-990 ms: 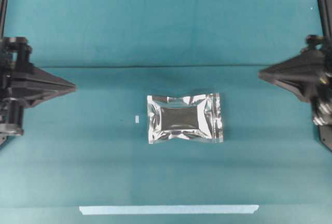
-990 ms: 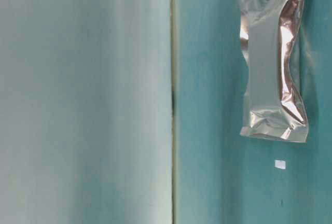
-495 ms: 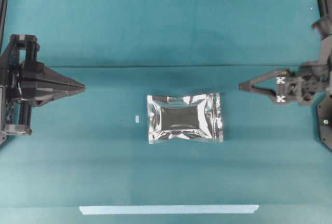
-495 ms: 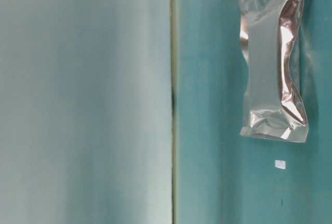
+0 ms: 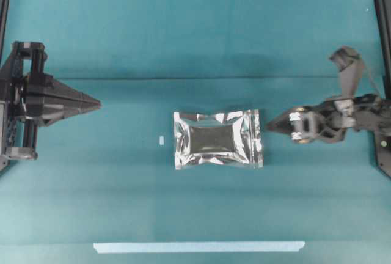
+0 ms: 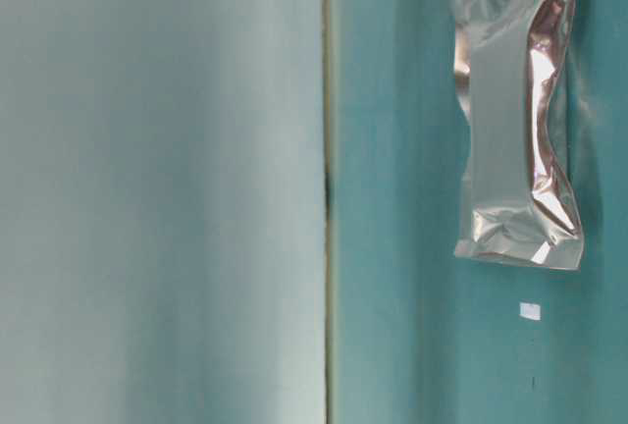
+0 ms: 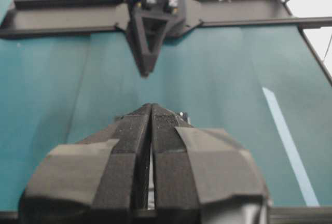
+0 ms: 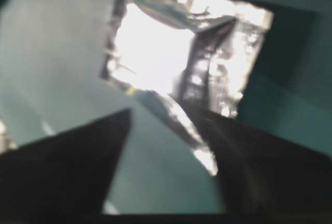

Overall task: Hand over the silver zip bag and make it stand upright.
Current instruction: 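Move the right gripper toward the right edge of the silver foil bag, then close the right gripper on the bag's right edge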

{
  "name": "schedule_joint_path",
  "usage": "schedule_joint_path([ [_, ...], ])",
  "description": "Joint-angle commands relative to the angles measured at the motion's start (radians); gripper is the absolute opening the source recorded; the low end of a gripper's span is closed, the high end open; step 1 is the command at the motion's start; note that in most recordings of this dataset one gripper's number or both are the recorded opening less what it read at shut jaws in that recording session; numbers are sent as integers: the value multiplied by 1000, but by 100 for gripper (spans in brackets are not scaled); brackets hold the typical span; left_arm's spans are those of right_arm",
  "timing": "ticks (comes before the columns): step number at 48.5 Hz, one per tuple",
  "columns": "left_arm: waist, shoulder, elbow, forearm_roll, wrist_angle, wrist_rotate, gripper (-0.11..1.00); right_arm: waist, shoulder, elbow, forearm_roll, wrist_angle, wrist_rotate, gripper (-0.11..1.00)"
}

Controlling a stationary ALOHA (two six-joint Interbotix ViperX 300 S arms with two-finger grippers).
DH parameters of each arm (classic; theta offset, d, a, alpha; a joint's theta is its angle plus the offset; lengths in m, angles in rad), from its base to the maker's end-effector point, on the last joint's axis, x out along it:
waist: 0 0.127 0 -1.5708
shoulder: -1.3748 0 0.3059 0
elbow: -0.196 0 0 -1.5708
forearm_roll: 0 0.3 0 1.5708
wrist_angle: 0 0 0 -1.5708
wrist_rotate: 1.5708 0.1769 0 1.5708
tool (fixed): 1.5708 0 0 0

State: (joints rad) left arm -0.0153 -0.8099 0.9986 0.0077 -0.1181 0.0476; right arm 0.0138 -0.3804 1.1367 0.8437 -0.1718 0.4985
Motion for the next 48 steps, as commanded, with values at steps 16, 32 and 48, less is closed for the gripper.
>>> schedule_joint_path([
  [16,8,0,-28,2,31,-2,-1,6,143,2,5,-61,64,92],
  [32,20,-2,-28,3,31,-2,-1,26,210,-14,5,-118,91,92],
  [48,28,-2,-28,3,61,-3,-1,72,316,-75,-11,-155,130,92],
])
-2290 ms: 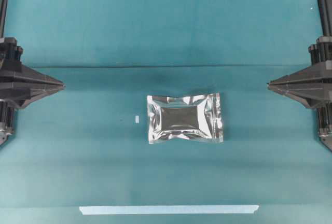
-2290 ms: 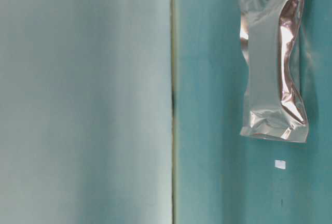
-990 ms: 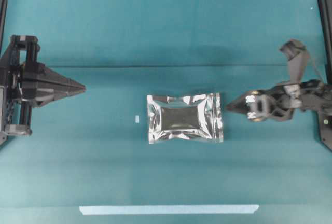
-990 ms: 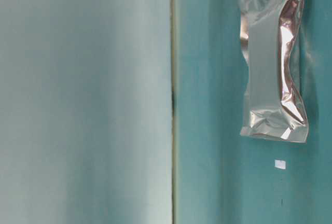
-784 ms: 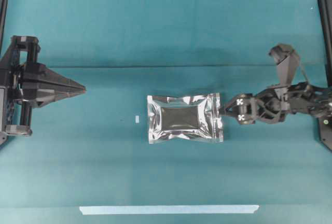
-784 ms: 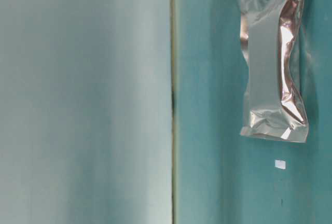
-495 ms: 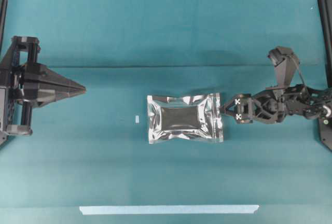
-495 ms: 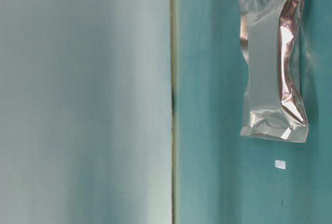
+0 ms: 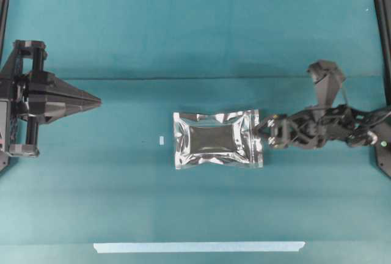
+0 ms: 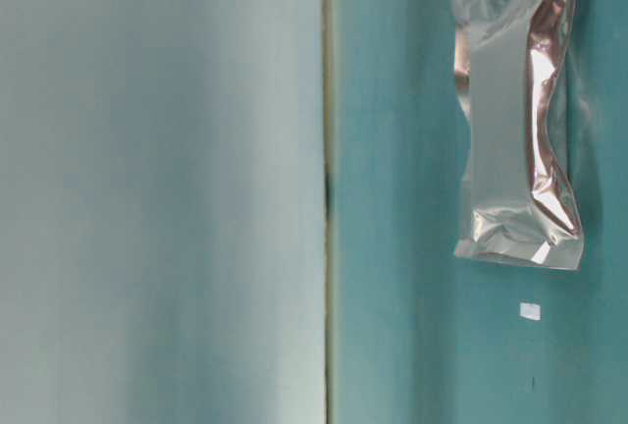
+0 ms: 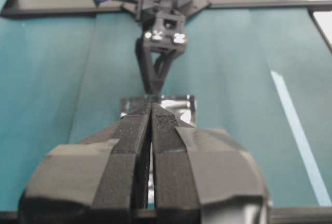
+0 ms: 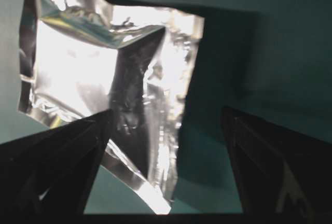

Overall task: Hand over the silver zip bag and make it stand upright.
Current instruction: 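Close the right gripper on the bag's right edge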

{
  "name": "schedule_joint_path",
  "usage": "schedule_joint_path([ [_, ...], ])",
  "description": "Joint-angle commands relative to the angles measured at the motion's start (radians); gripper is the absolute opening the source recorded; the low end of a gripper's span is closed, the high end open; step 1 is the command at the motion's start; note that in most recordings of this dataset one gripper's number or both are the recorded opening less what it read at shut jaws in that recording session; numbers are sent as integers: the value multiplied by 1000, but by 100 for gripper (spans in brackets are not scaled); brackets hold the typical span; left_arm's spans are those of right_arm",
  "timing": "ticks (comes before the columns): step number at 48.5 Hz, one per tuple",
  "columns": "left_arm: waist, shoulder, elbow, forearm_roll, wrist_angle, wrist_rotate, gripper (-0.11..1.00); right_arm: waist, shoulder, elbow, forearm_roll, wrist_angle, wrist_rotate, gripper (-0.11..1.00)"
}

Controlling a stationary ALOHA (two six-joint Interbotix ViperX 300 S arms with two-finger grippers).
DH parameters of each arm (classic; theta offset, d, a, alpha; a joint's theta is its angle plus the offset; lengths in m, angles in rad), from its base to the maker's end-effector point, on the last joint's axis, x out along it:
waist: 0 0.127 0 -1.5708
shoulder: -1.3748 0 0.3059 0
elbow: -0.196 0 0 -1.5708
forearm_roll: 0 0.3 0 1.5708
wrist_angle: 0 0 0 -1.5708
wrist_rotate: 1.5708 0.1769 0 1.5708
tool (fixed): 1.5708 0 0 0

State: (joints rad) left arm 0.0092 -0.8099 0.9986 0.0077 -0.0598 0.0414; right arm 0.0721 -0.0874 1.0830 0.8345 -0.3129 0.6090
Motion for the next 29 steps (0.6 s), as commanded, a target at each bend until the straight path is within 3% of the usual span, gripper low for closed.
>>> schedule_joint_path([
  [1,3,-3,-28,2,6,3,-1,17,31,-25,-2,-18,25,92],
  [15,3,-12,-25,3,9,2,-1,43,98,-48,-8,-80,89,92],
  [29,8,-15,-25,3,20,2,-1,44,117,-64,-26,-78,95,91],
])
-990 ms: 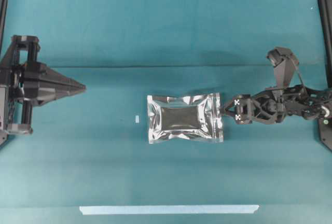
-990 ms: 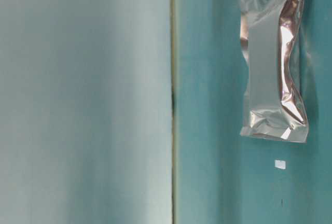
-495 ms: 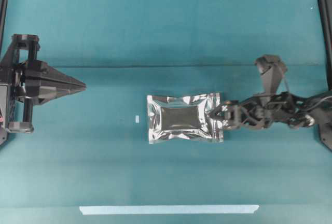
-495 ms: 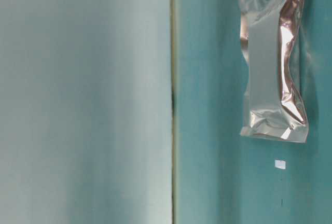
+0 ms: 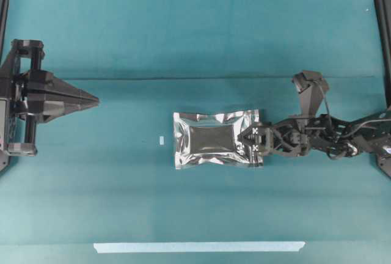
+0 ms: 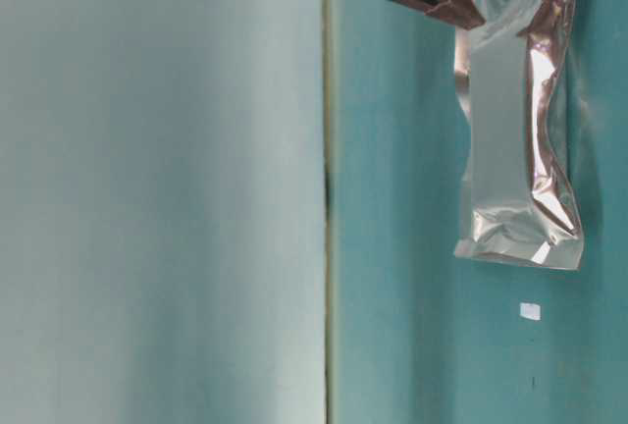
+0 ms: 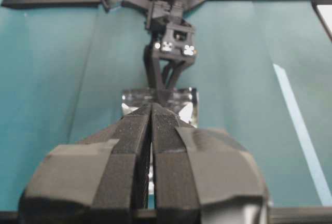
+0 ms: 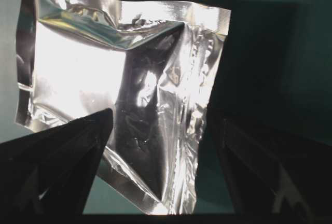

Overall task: Hand over the silver zip bag and make it stand upright.
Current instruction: 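Close the right gripper on the bag's right edge, then lift the bag with the right gripper and swing it upright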

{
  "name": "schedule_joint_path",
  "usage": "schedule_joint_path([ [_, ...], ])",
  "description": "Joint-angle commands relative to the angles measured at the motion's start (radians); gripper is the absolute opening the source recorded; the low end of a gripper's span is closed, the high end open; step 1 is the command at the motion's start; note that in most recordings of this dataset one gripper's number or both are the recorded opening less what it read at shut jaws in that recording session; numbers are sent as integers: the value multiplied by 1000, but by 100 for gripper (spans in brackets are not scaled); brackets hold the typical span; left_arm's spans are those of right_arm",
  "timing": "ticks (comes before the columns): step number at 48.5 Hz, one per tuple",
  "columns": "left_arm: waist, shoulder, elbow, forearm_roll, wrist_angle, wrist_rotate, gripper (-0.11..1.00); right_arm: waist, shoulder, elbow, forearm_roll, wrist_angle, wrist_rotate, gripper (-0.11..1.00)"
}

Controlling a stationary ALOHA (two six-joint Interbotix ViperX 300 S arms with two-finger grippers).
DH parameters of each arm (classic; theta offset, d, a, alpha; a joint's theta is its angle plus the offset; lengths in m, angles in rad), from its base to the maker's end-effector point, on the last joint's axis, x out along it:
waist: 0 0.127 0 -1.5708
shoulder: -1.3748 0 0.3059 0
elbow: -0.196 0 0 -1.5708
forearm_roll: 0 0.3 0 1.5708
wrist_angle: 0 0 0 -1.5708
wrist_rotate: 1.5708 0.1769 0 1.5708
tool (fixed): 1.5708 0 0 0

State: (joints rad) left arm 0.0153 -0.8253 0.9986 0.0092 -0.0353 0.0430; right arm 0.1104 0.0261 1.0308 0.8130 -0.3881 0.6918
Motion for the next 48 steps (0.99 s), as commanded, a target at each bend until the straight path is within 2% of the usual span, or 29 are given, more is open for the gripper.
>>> schedule_joint_path([
  [1,2,-2,-23,2,-5,0,-1,5,3,-12,-5,-5,12,91],
  [8,0,-2,-23,0,-5,-3,-1,6,5,-12,-3,0,12,89],
  [14,-3,-2,-23,2,-5,-3,-1,2,3,-11,3,9,14,79],
  [18,-6,-2,-23,0,-5,-3,-1,-6,3,-9,6,9,14,64],
  [27,-6,-2,-21,2,-5,-3,-1,-21,3,-14,11,17,12,16],
  [31,-6,-2,-21,0,-5,-2,-1,-21,2,-12,11,20,9,3],
  [42,-6,3,-15,2,-5,-8,-1,-28,-23,-15,3,41,-3,2],
  [48,-6,5,-15,2,-3,-28,-1,-43,-52,-26,-12,98,-58,2],
])
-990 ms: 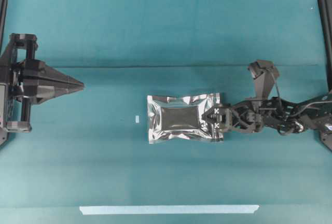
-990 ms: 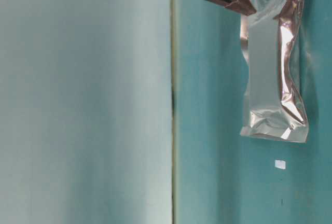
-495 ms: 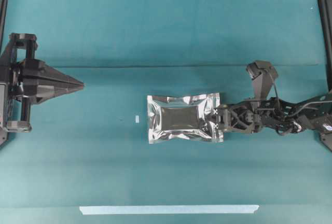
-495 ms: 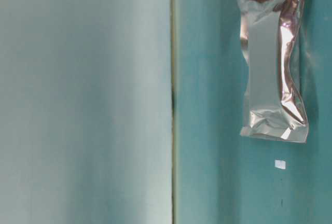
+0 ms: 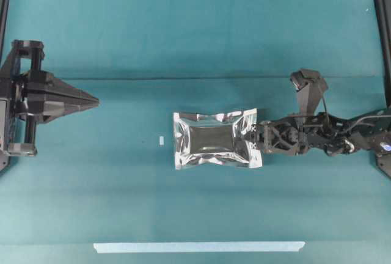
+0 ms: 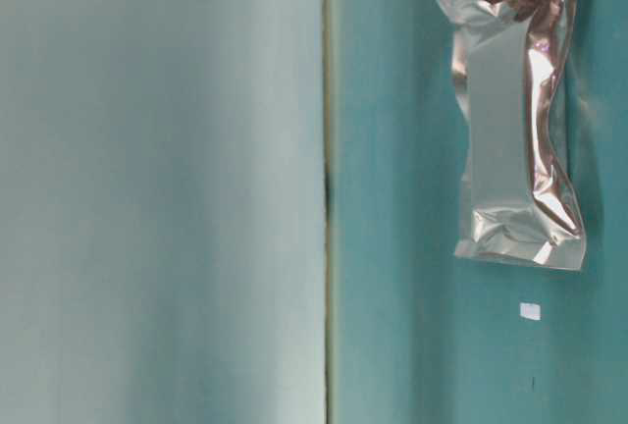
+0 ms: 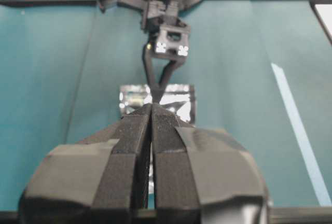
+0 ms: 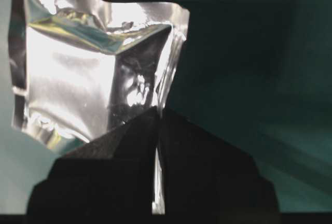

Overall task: Hand over the silver zip bag and make it stand upright.
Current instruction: 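Lift the bag with the right gripper and swing it upright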

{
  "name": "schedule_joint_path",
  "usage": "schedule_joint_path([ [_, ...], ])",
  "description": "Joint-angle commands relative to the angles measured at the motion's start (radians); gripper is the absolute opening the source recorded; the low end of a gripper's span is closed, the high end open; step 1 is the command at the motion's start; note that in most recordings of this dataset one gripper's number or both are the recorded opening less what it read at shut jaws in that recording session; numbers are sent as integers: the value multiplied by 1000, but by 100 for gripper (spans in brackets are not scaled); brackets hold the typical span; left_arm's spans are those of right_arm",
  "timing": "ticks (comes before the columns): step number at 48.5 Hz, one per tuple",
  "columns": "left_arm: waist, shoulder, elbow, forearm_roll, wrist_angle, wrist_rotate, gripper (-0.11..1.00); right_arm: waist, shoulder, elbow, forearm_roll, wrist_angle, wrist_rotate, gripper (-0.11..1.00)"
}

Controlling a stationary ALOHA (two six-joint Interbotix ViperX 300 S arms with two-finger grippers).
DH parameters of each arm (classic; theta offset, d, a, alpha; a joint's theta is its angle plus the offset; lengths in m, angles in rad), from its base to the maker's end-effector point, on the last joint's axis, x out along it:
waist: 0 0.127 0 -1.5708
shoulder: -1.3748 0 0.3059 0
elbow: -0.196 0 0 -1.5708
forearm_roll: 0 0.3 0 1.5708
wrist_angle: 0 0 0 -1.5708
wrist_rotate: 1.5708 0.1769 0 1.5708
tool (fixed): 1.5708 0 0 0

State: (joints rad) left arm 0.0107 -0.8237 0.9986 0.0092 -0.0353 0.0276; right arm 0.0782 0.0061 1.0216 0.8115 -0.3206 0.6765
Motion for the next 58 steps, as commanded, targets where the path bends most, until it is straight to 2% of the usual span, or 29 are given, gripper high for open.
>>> schedule_joint_path([
  [1,-2,2,-15,2,-5,-18,-1,-15,-38,-21,-11,49,-58,2],
  [13,-2,0,-6,2,6,-106,-1,-115,-156,-141,-26,313,-333,2],
  [22,-2,-3,-6,2,31,-107,-1,-210,-222,-267,-34,555,-546,2],
  [26,-2,-3,-3,2,38,-107,-1,-233,-232,-319,-58,661,-614,2],
  [29,-3,-2,5,2,54,-115,-1,-242,-229,-364,-106,770,-655,2],
  [34,-11,0,18,2,58,-110,-1,-242,-215,-433,-216,925,-673,2],
  [40,2,0,23,2,63,-106,-1,-239,-192,-514,-336,1035,-667,2],
  [51,12,0,46,2,46,-110,-1,-213,-129,-660,-476,1192,-667,2],
  [58,25,5,63,0,43,-146,-1,-176,-72,-750,-574,1293,-666,2],
])
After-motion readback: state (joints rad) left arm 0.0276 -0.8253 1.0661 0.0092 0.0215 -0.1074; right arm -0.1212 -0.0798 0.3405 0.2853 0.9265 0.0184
